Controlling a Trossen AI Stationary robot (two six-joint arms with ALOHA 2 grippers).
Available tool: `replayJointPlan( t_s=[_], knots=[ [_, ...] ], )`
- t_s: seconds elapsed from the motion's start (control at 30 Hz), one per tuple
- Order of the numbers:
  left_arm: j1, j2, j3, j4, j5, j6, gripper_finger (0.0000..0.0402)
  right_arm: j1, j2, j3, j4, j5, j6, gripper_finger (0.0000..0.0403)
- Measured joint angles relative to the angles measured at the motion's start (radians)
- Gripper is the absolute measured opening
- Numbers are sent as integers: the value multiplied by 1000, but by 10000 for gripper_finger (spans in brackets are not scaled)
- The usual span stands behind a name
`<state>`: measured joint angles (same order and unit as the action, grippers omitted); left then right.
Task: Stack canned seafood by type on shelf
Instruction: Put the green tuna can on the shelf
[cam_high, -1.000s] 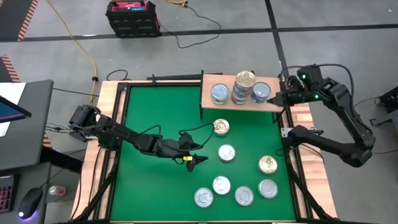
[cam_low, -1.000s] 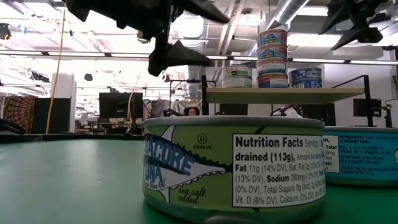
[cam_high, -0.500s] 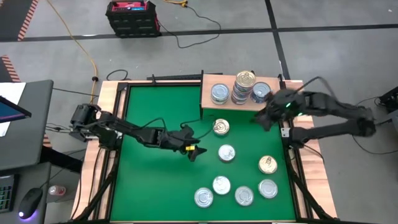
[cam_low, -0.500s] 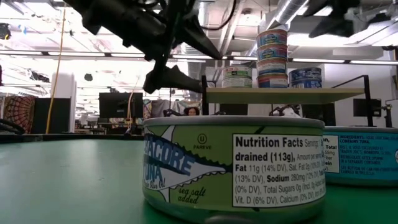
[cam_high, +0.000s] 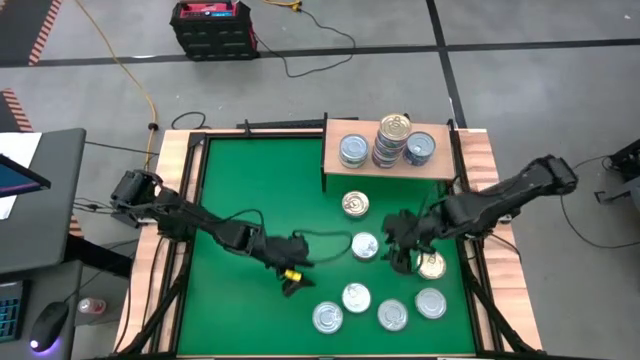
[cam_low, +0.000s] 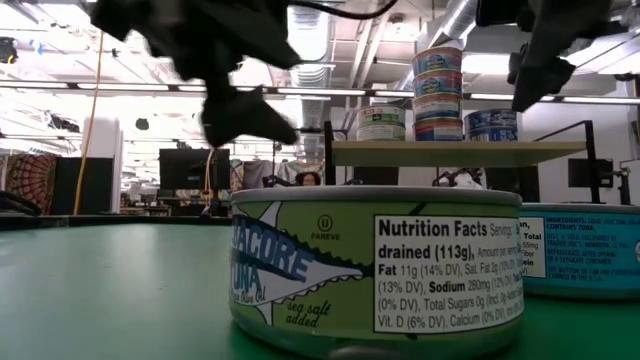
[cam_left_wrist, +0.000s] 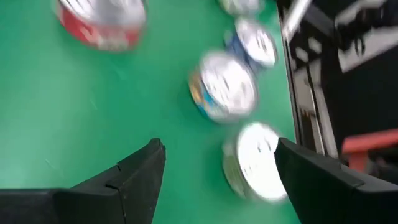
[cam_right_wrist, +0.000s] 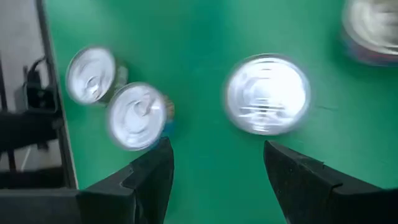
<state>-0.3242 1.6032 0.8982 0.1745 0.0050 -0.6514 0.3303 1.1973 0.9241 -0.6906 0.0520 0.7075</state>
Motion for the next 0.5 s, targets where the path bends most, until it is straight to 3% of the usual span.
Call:
replayJointPlan(
  t_s=[0.1, 0.27, 0.5],
  knots=[
    [-66, 0, 0, -11, -20, -45, 280, 38, 65, 0, 78, 0, 8, 272],
    [-127, 21, 8, -6, -154, -135, 271, 53, 157, 0, 224, 33, 98, 271],
    [-161, 165, 78, 0, -178, -241, 253, 148, 175, 0, 214, 118, 260, 254]
  ],
)
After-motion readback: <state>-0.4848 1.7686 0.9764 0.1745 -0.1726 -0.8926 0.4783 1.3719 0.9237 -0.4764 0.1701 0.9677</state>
